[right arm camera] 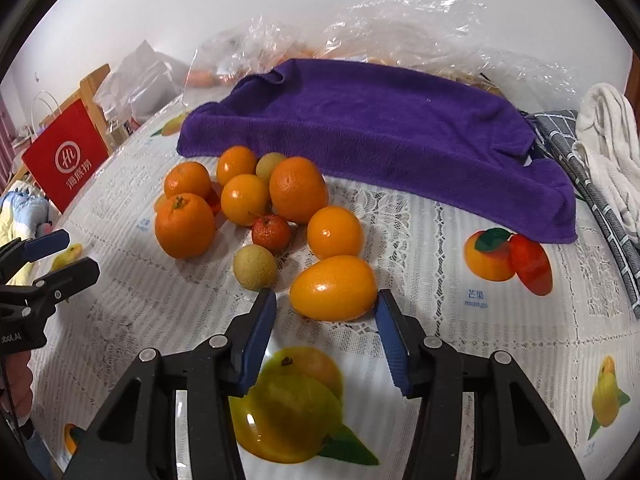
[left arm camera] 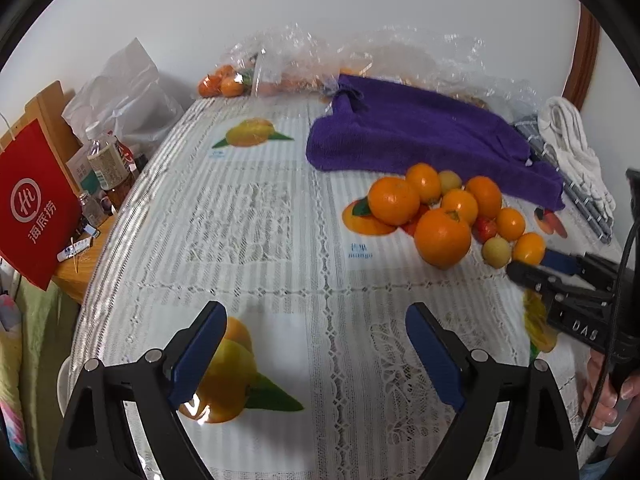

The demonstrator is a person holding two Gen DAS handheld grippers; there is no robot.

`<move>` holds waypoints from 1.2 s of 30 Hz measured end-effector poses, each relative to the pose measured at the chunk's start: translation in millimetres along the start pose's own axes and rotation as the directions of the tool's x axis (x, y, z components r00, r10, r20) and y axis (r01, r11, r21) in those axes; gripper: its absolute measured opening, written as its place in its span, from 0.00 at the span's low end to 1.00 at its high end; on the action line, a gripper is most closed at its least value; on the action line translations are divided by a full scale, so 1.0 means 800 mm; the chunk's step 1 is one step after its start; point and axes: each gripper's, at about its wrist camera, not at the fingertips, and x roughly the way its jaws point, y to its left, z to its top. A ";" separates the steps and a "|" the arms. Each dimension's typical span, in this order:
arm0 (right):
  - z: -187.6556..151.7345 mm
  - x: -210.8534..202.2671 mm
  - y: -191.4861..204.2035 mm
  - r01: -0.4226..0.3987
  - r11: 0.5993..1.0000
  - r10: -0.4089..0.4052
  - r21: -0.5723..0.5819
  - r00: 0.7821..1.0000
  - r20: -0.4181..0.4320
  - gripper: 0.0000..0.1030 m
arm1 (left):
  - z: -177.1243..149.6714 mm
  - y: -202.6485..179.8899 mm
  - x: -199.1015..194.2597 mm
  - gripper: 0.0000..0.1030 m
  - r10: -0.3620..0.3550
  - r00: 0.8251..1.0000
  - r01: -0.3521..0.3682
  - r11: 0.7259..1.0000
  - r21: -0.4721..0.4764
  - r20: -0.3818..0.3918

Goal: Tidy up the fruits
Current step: 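Grasp a small oval orange fruit with the right tool while the left tool approaches the pile, then grasp a large orange with the left tool while the right tool lifts its fruit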

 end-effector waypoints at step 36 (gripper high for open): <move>-0.071 -0.103 -0.111 0.123 0.986 -0.134 0.109 0.986 0.100 0.41 | 0.016 -0.066 -0.008 0.88 -0.082 0.997 0.082 0.997 -0.011 0.005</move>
